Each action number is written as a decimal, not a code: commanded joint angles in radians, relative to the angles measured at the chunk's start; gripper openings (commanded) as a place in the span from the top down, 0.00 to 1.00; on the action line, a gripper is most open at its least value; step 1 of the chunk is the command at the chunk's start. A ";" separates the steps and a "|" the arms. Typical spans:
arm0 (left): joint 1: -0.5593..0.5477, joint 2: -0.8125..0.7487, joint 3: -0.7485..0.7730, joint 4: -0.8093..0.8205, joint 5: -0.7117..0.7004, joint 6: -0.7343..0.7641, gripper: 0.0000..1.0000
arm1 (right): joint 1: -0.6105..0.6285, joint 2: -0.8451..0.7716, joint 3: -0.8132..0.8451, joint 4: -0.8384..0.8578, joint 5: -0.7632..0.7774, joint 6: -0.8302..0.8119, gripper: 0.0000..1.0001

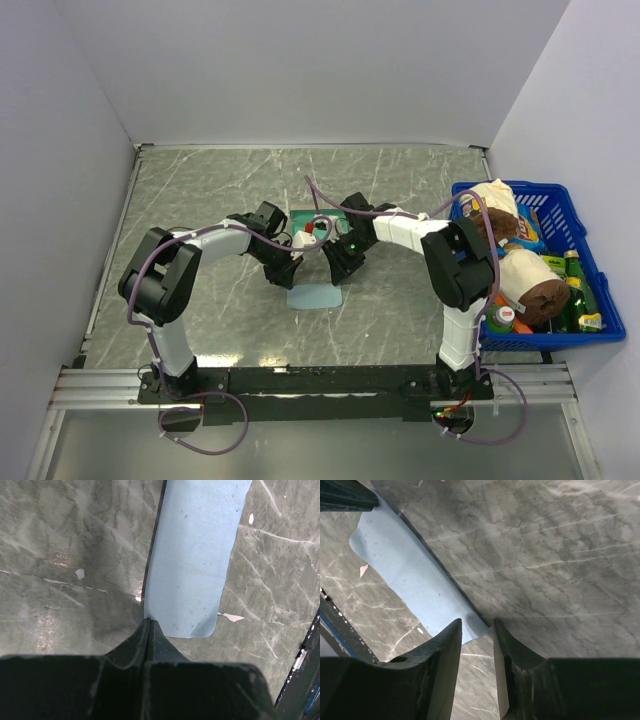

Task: Organize the sunglasses
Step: Pick up the folded cleaning cloth from the center of the board.

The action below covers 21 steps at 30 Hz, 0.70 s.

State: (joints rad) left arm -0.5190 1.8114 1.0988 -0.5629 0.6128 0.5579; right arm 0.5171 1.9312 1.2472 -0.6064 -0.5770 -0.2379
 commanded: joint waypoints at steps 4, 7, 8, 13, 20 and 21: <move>-0.009 -0.012 0.016 -0.011 0.036 0.020 0.99 | 0.000 0.046 0.038 -0.043 -0.012 -0.021 0.65; -0.009 -0.011 0.015 -0.015 0.041 0.022 0.99 | 0.004 0.054 0.041 -0.053 -0.018 -0.026 0.69; -0.007 -0.012 0.016 -0.015 0.042 0.022 0.99 | 0.006 0.054 0.043 -0.056 -0.021 -0.028 0.69; -0.009 -0.017 0.013 -0.014 0.047 0.022 0.99 | 0.008 0.054 0.043 -0.061 -0.021 -0.032 0.75; -0.007 -0.018 0.018 -0.015 0.053 0.019 0.99 | 0.006 0.048 0.055 -0.070 -0.021 -0.037 1.00; -0.007 -0.023 0.021 -0.015 0.057 0.016 0.99 | 0.008 0.037 0.055 -0.069 -0.021 -0.038 1.00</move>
State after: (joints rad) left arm -0.5213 1.8114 1.0988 -0.5663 0.6209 0.5579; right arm 0.5194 1.9701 1.2736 -0.6487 -0.6102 -0.2607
